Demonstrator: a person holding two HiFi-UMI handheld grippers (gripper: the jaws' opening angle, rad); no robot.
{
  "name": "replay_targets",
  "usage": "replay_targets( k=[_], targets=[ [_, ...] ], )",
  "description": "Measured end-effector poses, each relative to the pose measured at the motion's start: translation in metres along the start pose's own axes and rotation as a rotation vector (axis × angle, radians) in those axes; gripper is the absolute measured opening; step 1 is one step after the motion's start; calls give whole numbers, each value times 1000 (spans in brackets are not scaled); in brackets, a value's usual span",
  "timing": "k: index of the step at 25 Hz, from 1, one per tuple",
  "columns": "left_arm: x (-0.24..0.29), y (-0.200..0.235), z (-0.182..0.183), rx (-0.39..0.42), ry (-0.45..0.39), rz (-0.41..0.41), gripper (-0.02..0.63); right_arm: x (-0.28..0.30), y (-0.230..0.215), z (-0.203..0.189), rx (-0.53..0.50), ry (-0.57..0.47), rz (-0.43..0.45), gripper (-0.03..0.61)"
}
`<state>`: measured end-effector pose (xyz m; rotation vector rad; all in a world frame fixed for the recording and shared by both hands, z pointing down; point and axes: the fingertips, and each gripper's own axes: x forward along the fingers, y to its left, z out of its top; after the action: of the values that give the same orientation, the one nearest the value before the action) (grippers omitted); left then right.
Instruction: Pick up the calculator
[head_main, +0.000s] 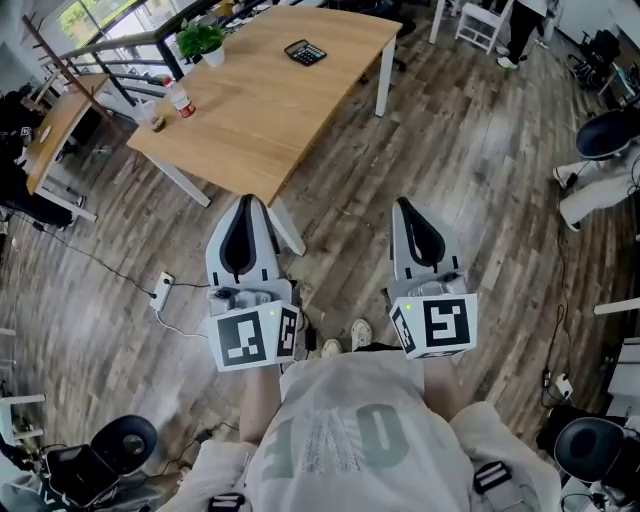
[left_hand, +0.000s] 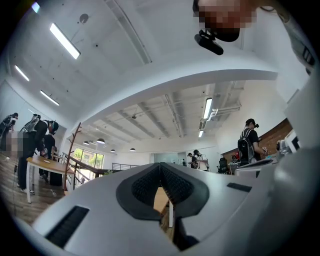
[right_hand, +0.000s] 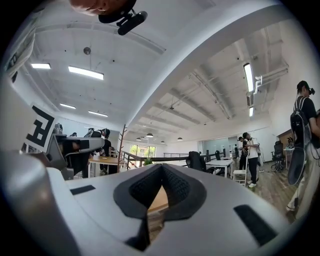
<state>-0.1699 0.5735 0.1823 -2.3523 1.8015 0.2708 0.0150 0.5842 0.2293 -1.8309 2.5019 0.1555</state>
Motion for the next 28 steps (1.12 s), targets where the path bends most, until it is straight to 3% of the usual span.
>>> replay_targets(
  k=[19, 28],
  targets=[
    [42, -45, -12, 34, -16, -16, 11, 18, -53, -26, 43, 13, 49, 20],
    [63, -41, -15, 55, -41, 11, 12, 31, -75, -32, 38, 0, 71, 20]
  ],
)
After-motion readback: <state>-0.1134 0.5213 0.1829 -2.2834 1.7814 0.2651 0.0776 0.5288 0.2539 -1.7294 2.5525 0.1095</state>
